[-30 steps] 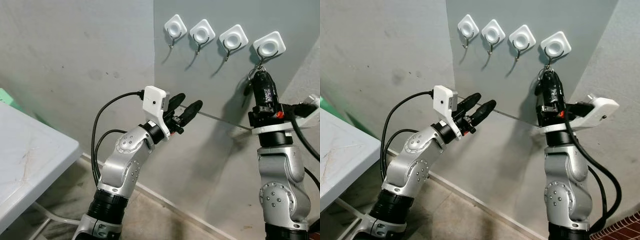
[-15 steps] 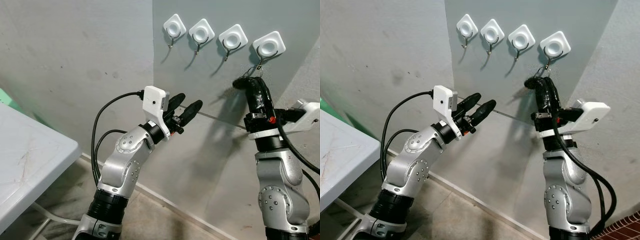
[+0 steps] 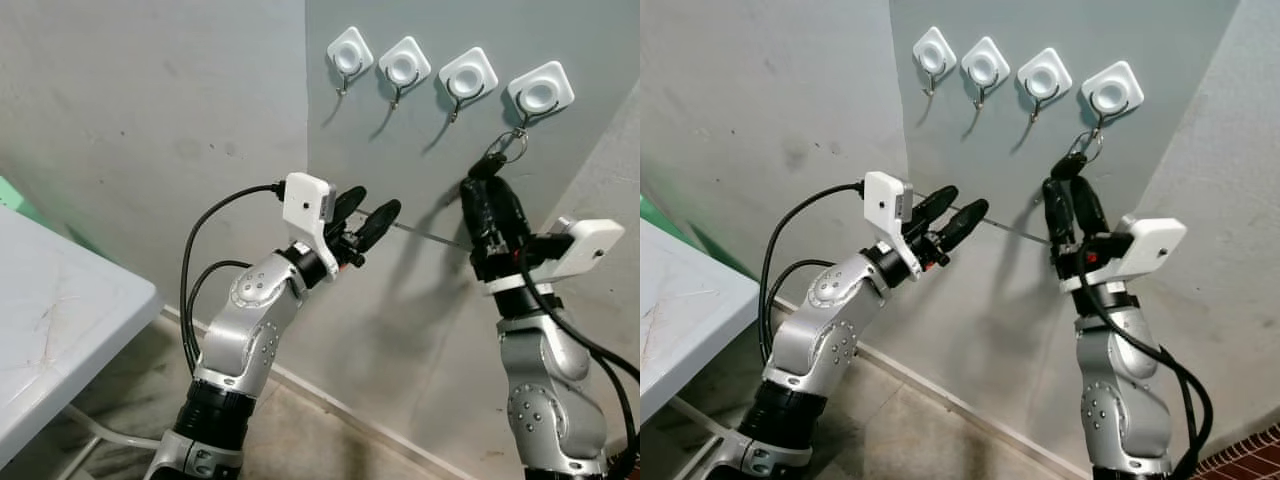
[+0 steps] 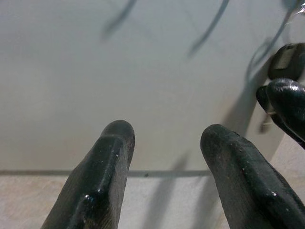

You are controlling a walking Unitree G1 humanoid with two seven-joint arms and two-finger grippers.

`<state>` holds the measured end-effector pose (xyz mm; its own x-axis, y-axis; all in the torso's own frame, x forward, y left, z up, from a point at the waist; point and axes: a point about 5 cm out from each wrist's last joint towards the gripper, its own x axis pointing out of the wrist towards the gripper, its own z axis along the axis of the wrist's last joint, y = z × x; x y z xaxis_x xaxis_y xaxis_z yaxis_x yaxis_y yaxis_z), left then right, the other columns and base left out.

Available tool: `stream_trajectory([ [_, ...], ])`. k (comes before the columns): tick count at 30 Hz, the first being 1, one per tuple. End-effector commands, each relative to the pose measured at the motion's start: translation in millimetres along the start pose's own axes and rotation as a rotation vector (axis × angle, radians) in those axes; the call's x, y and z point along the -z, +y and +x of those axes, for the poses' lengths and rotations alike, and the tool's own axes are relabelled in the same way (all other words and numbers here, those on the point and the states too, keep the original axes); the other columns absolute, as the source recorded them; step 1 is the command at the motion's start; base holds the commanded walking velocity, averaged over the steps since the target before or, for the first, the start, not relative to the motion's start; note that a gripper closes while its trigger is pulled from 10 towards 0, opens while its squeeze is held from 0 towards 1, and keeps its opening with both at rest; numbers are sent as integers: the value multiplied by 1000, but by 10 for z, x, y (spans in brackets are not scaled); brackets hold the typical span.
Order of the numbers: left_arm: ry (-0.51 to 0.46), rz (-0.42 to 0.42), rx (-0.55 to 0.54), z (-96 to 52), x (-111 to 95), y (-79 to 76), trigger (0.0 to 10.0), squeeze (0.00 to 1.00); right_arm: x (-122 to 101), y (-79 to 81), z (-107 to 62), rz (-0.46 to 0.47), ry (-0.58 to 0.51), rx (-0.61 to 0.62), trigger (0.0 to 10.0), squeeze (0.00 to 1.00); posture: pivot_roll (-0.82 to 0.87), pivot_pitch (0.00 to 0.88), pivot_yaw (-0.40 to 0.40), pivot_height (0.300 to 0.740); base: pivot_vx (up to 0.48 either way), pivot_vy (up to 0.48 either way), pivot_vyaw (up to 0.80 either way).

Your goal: Hang keys on a hook

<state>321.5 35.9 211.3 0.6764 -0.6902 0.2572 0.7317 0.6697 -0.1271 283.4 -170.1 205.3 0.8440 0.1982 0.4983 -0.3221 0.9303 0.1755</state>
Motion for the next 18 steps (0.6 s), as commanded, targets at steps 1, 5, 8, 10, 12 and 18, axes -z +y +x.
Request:
stream_trajectory([
  [1,11,11,-20,-40,40,41,10000,0,68,13,-31,-4,24,-8,10000,1000,-15,84,21,740,0,0,0],
  [5,47,8,-58,-124,165,100,10000,0,244,-7,-151,-20,95,-2,10000,1000,-13,77,20,740,0,0,0],
  [8,70,16,-90,-194,274,141,10000,0,355,-30,-234,-15,134,10,10000,1000,-13,72,22,740,0,0,0],
  [10,77,14,-110,-222,322,162,10000,0,399,-42,-265,-17,150,16,10000,1000,-11,64,24,740,0,0,0],
  [12,103,12,-157,-289,452,215,10000,0,518,-73,-346,-29,198,33,10000,1000,-10,57,24,740,0,0,0],
  [18,206,15,-340,-499,838,422,10000,0,840,-195,-585,-67,329,94,10000,392,-10,44,24,740,0,0,0],
])
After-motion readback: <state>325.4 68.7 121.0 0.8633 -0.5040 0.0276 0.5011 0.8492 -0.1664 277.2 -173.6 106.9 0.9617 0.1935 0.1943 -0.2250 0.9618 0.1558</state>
